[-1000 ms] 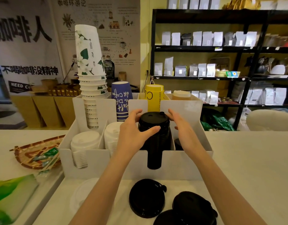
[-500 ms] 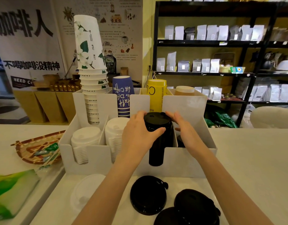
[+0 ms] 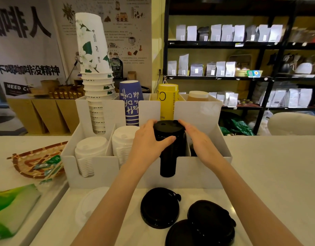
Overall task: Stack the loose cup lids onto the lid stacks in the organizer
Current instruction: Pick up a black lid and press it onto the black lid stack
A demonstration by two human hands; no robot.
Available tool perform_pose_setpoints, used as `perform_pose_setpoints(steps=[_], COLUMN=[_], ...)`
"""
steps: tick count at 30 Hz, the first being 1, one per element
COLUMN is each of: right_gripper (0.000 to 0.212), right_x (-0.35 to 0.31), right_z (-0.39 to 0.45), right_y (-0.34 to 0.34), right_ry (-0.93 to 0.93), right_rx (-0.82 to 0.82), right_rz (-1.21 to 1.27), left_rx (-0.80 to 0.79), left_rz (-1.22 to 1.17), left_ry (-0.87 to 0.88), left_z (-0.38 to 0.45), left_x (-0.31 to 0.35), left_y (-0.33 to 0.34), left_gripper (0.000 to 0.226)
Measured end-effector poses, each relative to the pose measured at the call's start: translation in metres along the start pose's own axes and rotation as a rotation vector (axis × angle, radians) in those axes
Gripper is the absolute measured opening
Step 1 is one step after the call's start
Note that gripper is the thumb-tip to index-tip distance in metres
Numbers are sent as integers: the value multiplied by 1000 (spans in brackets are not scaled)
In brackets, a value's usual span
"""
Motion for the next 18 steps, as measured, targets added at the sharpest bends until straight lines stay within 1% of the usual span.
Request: perform_pose_setpoints(steps=[2, 5, 7, 9, 10, 13, 15, 18], right_gripper=[43, 36, 32, 37, 40, 42, 41, 39], right_x=[-4, -16, -21, -18, -16, -10, 7, 27], right_z=[-3, -13, -26, -38, -47, -69, -107, -120], right_y=[-6, -15, -21, -25, -26, -24, -40, -47], right_ry=[17, -60, -104, -94, -86, -67, -7, 45], right_rx=[41, 88, 114, 144, 143, 79, 110, 112], right_rz=[-11, 9, -17, -68, -97, -169, -224, -268], left_rx=[-16, -5, 52, 91, 82, -13, -217, -356], left_rz=[29, 77, 87, 65, 48, -61, -126, -120], left_ry=[6, 58, 138, 244, 272, 254, 197, 107], left_z=[-1, -5, -12, -21, -26, -37, -64, -83], left_x=[2, 13, 28, 46, 53, 56, 61, 33], left_y=[1, 4, 1, -4, -4, 1, 28, 49], left_gripper=[63, 63, 61, 55, 52, 50, 50, 57])
Point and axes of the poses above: each hand's wrist, its own z-axis towards the middle knuckle, its own y-axis out of the palm, x = y × z, the point moved 7 cm from there along z, towards the middle knuckle
